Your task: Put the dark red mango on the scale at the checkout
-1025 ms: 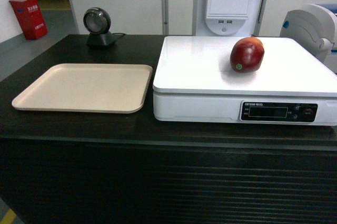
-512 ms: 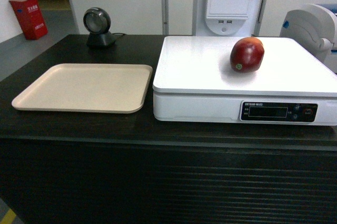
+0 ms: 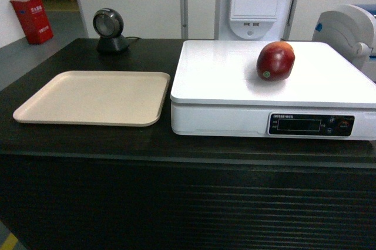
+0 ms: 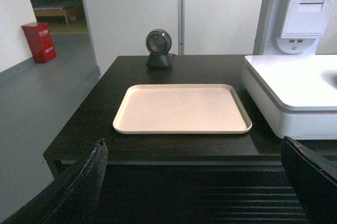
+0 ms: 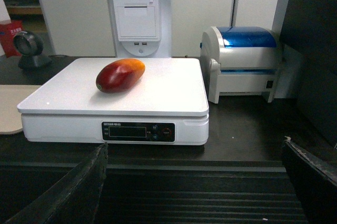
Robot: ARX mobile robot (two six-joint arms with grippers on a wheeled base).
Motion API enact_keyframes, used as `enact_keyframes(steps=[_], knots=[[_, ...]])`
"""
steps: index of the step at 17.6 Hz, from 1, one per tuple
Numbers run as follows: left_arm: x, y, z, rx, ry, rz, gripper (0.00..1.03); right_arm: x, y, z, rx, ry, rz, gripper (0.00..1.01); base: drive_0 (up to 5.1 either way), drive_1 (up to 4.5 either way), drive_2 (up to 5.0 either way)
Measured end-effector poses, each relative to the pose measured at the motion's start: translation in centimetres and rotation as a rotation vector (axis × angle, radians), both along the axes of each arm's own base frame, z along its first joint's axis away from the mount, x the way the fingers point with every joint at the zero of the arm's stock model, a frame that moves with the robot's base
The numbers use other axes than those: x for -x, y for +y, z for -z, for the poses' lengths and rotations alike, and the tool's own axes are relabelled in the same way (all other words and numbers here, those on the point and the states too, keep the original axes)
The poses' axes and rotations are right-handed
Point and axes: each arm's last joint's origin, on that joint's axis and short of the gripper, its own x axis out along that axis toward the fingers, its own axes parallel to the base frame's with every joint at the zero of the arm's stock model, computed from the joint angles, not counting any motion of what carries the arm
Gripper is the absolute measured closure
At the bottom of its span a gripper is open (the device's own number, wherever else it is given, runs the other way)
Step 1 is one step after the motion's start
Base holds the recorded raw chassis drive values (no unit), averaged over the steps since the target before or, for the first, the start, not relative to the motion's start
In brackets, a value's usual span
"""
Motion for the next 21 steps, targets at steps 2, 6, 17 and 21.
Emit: enact_keyframes(steps=[2,6,17,21], knots=[[0.0,0.0,0.0,0.0,0.0,0.0,0.05,0.0,0.0,0.0,0.0,0.0,0.0,0.03,0.0,0.0,0.0],[0.0,0.0,-0.02,0.0,-0.002,0.0,0.05,0.0,0.0,-0.01,0.0,-0.001,0.0,0.03,0.0,0.0,0.0],[0.0,0.0,0.0,0.0,0.0,0.0,0.05,0.0,0.0,0.0,0.0,0.0,0.0,0.03,0.0,0.0,0.0],[0.0,0.0,0.0,0.0,0.0,0.0,0.05,0.0,0.0,0.01,0.0,0.001,0.0,0.03,0.0,0.0,0.0]])
